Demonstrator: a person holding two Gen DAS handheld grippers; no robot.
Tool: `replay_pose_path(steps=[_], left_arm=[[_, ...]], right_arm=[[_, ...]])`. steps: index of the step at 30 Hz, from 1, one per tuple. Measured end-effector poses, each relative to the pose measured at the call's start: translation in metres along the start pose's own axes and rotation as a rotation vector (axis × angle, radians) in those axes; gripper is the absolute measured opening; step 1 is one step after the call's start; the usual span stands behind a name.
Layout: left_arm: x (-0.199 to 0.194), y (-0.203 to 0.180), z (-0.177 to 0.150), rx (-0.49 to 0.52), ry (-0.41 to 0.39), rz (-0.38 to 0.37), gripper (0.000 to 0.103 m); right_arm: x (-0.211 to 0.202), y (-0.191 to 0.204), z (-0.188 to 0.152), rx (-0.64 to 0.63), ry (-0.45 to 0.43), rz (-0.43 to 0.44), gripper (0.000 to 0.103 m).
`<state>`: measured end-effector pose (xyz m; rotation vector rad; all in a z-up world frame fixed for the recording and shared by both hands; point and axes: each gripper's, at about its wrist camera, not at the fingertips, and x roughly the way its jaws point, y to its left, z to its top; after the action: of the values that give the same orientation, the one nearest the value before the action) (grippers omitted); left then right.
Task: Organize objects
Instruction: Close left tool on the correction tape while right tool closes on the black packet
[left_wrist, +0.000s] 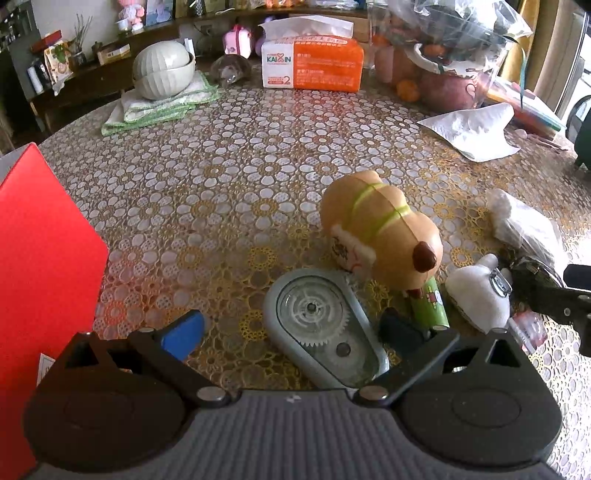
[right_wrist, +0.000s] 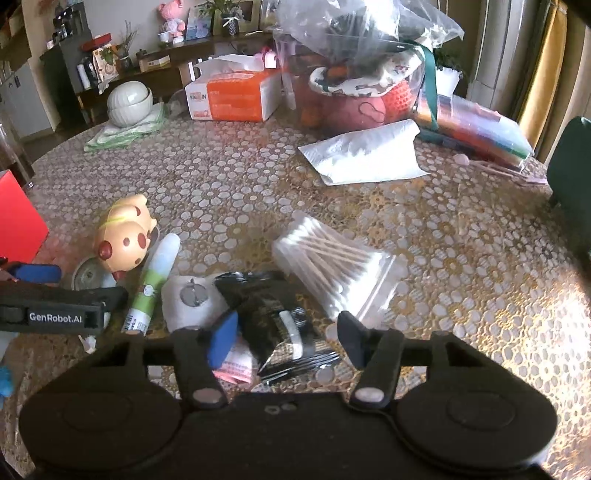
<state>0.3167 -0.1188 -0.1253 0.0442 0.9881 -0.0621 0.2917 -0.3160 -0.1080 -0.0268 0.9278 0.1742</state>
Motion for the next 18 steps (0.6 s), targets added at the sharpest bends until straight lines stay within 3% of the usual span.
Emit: replay_pose_path(steps=[5,7,11,18], left_arm=[[-0.005,0.000,0.000,0.036,-0.006,-0.025,0.084],[-0.009,-0.002,0.000,0.061,-0.022,-0.034,0.062],[-0.011,-0.001,-0.002,0.062,-0.015,-0.031,0.061],[-0.028,0.010,-0.012,0.050,-0.023,-0.056,0.061]], right_arm=[[-0.003,0.003,0.000,-0.015,-0.005,0.002,0.046],[-0.003,0.002,-0.001,-0.006,-0.006,-0.001,0.044],[-0.006,0.003,-0.002,-0.012,-0.010,-0.014,0.036],[-0.030,0.008,-0.011,-0.031,-0.047,-0.021,0.031]])
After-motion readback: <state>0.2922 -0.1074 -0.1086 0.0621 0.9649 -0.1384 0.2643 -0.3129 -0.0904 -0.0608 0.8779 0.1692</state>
